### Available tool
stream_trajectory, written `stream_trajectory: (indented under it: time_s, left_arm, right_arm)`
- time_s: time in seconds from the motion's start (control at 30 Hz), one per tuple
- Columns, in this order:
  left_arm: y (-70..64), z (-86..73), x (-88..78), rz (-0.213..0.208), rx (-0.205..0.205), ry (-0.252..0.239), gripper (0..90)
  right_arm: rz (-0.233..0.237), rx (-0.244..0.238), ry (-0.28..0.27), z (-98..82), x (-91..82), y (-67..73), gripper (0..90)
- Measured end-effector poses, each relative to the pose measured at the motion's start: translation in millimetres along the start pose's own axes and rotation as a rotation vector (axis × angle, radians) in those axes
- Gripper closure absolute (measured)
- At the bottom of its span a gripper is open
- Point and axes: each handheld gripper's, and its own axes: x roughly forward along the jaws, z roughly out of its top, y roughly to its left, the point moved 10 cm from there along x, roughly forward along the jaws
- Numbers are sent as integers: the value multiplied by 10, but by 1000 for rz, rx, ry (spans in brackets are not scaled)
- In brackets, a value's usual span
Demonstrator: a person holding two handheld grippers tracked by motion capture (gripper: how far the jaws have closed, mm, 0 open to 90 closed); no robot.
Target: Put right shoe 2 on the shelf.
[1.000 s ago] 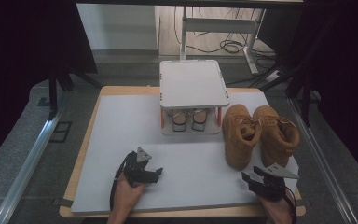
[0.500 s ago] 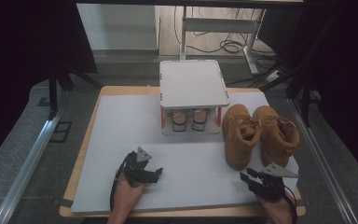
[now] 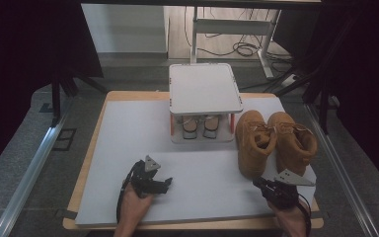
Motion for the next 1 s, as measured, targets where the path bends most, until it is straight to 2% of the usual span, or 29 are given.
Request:
stream_trajectory:
  time_s: [0.17,0.37,0.73,1.0]
  left_arm:
    - [0,0,0,0,0,0,134]
    - [0,0,0,0,0,0,134]
    - [0,0,0,0,0,-1,134]
    - [-1,0,0,0,0,-1,134]
  right_arm:
    - [9,-15,-15,139,66,42,895]
    - [11,-41,-29,224,142,75,898]
    - [-14,-43,-43,286,323,10,896]
    - [-9,-52,-20,229,429,29,895]
